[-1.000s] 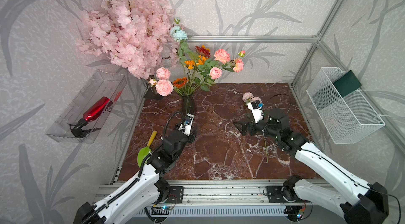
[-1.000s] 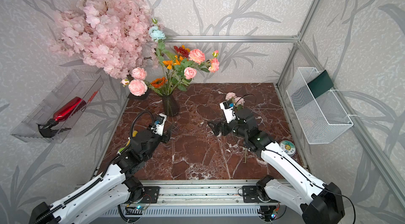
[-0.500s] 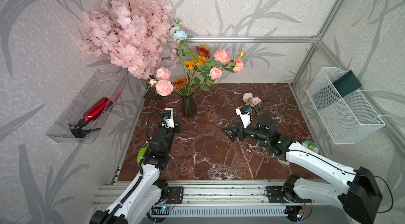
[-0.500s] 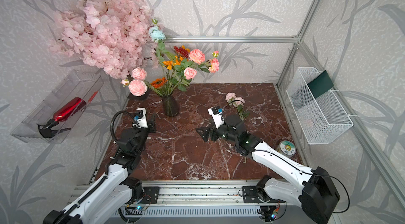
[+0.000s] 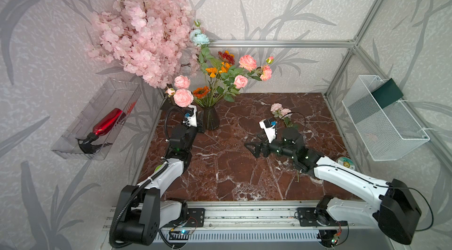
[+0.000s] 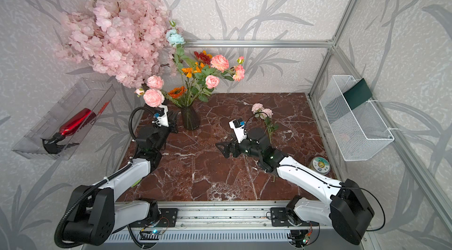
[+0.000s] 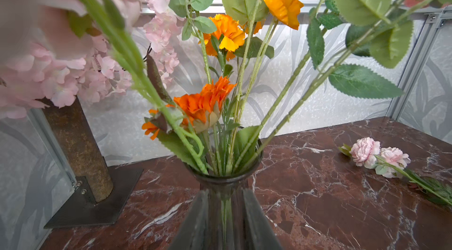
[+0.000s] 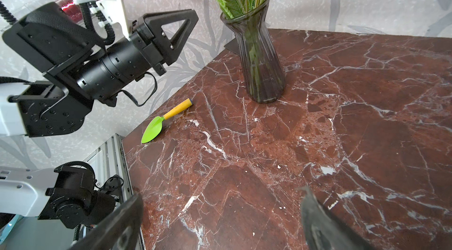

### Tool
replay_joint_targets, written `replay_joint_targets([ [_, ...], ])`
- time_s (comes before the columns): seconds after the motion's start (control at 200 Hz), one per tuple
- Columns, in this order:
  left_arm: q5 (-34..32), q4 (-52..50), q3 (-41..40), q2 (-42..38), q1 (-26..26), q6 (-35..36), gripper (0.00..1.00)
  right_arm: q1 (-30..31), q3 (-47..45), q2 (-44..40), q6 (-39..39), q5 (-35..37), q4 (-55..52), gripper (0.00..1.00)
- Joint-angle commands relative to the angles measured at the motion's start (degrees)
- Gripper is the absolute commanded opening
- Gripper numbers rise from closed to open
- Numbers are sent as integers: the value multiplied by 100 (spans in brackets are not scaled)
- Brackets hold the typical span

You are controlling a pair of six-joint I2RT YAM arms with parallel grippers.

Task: Pick out pink flowers from the vase
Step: Pick up the flower from the vase.

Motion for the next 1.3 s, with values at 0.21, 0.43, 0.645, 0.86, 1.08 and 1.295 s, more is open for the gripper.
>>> replay_joint_targets([
  [0.21, 98, 514, 523, 513, 160, 137, 27, 22, 143, 189, -194, -19, 70, 99],
  [0.43, 4, 427, 714, 730, 224, 143, 28, 21, 144, 248, -196, -2, 86, 99],
  [0.645, 188, 479, 997, 1139, 304, 48, 28, 13, 146, 266, -227, 9, 17, 99],
  [0.86, 343, 671, 1200, 1478, 317, -91, 25, -23, 109, 222, -253, 64, -29, 99],
  [1.08, 493, 658, 1252, 1488, 314, -73, 14, -67, 131, 275, -255, 17, -34, 99],
  [1.295, 673, 292, 1263, 1217, 319, 46, 3, -67, 89, 244, -206, 14, -9, 99],
])
